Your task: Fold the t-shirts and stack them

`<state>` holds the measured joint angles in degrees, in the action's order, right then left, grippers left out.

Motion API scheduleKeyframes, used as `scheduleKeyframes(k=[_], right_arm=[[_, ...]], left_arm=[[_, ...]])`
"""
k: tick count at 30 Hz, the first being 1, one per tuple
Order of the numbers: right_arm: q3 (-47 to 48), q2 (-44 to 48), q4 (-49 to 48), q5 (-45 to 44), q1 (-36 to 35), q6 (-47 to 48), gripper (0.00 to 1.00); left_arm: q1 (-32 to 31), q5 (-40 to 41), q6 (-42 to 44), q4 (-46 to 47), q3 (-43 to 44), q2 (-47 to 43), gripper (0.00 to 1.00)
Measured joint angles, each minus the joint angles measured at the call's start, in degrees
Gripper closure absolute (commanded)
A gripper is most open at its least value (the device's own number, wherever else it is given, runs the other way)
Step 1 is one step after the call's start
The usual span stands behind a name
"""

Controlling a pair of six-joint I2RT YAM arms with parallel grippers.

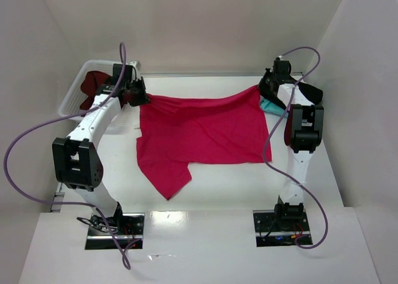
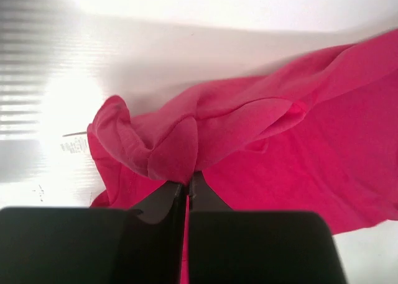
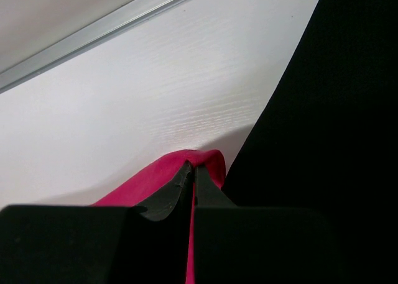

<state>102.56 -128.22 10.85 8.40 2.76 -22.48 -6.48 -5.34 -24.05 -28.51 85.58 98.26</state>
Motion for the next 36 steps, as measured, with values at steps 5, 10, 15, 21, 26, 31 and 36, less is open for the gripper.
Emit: scheduleKeyframes(k=[5,10,15,21,26,31,36], right_arm=[[0.0,0.0,0.2,0.0,0.0,0.0,1.0],[0.1,0.0,0.3,0.0,0.0,-0.1,1.0],[-0.4,0.3,0.4,-0.1,0.0,-0.1,1.0],[-4.9,2.8,0.3,-0.5,0.0,0.0,1.0],[-9.7,5.4,-0.3,-0.7,0.0,-0.2,1.0],[-14.9,7.6,-0.8,-0.7,0.0,-0.7,1.0],[-20.7,11.3,-1.0,-0.6,0.0,-1.5,1.0]], left_arm=[[1.1,-3.7,-0.1,-1.0,1.1,-1.3,1.0],[2.3,-7.1,-0.4,-2.1,0.9,-0.8,1.0],[2.7,-9.0,-0.6,-1.9,0.2,-0.4,1.0],[2.7,-12.0,-1.5,-1.1,-3.0,0.4,1.0],[2.7,-13.2,-1.6,-1.0,-7.4,0.3,1.0],[2.7,-13.0,-1.6,-1.1,-11.5,0.3,1.0],[3.4,-12.6,-1.7,-0.3,-12.9,0.3,1.0]])
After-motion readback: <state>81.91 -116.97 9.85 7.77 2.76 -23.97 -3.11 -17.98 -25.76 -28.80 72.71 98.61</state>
